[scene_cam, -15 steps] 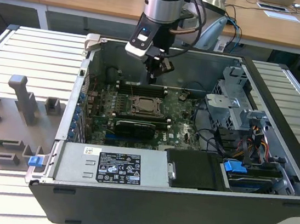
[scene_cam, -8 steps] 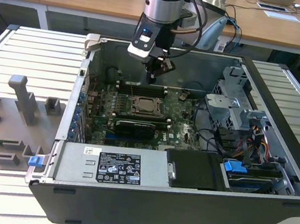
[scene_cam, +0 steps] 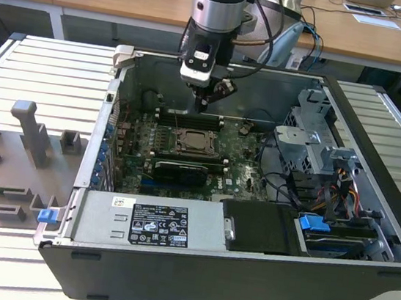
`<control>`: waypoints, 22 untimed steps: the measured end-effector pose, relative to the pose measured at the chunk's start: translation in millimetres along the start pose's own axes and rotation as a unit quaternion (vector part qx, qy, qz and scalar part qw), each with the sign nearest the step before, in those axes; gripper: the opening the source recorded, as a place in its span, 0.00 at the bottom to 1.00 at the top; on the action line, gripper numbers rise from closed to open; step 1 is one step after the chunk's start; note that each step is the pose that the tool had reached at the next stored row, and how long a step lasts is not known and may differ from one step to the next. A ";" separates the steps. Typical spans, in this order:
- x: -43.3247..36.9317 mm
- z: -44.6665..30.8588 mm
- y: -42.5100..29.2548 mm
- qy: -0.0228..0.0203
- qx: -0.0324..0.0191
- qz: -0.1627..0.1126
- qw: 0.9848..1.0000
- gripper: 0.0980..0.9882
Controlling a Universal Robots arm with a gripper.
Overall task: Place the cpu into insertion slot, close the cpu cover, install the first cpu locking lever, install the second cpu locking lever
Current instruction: 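Install the first cpu locking lever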
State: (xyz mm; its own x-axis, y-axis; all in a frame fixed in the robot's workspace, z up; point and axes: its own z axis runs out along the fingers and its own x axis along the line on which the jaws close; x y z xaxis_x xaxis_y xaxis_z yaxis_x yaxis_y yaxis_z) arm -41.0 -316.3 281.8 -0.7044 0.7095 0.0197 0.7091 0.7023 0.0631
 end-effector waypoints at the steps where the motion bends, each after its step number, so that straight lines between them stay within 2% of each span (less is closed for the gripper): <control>1: 0.0 0.1 0.0 0.001 0.000 -0.013 1.000 0.01; 7: 0.0 0.4 0.0 0.004 0.001 -0.061 0.998 0.01; 10: 0.0 0.5 0.0 0.006 0.002 -0.097 0.995 0.01; 14: 0.0 0.5 0.0 0.009 0.003 -0.144 0.989 0.01; 18: 0.0 0.5 0.0 0.010 0.003 -0.165 0.986 0.01; 19: 0.0 0.5 0.0 0.011 0.003 -0.174 0.985 0.01; 21: 0.0 0.5 0.0 0.012 0.004 -0.184 0.983 0.01; 22: 0.0 0.5 0.0 0.012 0.004 -0.194 0.981 0.01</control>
State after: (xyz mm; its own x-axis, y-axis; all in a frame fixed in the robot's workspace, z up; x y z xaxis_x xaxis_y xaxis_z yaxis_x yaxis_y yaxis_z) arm -41.0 -316.3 281.3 -0.9218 0.3872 0.0197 0.3876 0.9196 0.0631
